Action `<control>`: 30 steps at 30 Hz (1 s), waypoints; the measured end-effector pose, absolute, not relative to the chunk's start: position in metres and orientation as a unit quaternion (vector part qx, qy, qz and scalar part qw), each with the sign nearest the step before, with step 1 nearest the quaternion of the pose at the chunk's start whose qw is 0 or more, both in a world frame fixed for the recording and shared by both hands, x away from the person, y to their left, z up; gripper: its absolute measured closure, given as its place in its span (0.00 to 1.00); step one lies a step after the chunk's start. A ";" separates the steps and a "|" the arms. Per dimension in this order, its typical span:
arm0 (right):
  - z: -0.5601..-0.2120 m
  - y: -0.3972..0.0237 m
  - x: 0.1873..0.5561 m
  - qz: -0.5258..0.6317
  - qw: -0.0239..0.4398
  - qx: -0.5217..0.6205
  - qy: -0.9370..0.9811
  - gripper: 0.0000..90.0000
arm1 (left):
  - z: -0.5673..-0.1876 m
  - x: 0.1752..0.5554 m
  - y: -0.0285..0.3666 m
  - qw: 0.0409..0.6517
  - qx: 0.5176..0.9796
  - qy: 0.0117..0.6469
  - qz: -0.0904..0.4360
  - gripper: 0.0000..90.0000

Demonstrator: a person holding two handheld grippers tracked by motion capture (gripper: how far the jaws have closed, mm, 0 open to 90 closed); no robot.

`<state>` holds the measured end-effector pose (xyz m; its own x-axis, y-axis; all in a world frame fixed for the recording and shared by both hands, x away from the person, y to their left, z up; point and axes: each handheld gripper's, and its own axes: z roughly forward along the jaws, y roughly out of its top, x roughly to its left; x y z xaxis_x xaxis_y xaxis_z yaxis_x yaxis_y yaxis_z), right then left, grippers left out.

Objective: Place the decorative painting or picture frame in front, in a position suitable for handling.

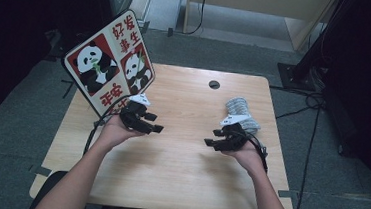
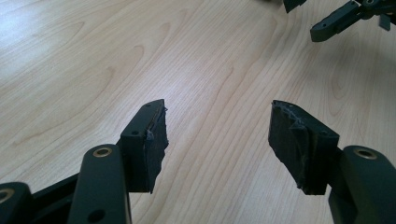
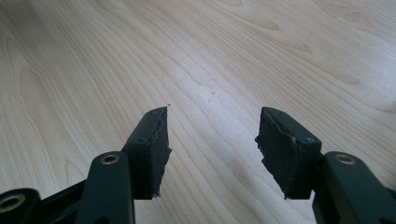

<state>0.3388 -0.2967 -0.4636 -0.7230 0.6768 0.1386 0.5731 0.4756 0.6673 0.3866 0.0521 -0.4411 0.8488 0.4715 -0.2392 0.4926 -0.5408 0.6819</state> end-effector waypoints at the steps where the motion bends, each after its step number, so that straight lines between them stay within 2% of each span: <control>1: -0.464 -0.297 0.339 0.360 0.072 0.365 0.856 0.48 | -0.441 0.386 0.052 0.393 0.877 0.275 -0.014 0.41; 30: -0.462 -0.299 0.339 0.362 0.067 0.362 0.856 0.48 | -0.431 0.383 0.059 0.391 0.876 0.280 -0.022 0.41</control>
<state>0.3391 -0.2991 -0.4617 -0.7289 0.6686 0.1471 0.5711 0.4753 0.6693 0.3828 0.0589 -0.4309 0.8425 0.4729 -0.2581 0.5078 -0.5369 0.6737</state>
